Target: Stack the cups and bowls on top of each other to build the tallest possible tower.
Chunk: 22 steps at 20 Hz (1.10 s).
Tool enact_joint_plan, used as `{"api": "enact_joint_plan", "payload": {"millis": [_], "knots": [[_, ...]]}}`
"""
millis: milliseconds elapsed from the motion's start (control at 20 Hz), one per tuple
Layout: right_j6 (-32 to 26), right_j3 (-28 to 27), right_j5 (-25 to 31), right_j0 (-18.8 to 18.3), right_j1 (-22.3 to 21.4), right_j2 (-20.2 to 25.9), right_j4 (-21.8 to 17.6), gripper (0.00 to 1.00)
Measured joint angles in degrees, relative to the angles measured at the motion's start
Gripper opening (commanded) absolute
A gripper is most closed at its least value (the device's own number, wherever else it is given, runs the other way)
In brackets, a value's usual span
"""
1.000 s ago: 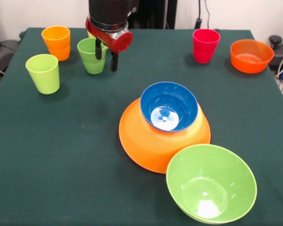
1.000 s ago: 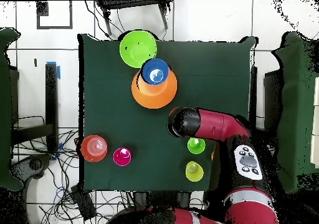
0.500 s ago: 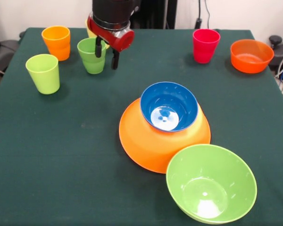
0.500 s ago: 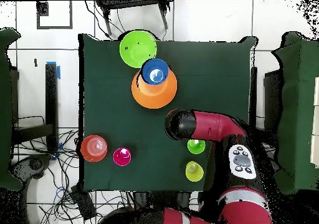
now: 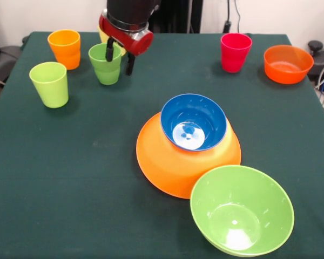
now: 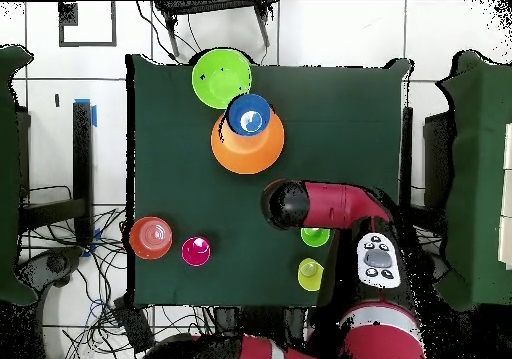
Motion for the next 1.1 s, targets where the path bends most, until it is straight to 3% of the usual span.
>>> {"api": "enact_joint_plan", "payload": {"millis": [600, 1100], "knots": [[0.0, 0.9, -0.8, 0.1, 0.0, -3.1, -1.9, 1.0], [0.0, 4.7, -6.4, -1.5, 1.0, -2.9, -1.9, 1.0]]}}
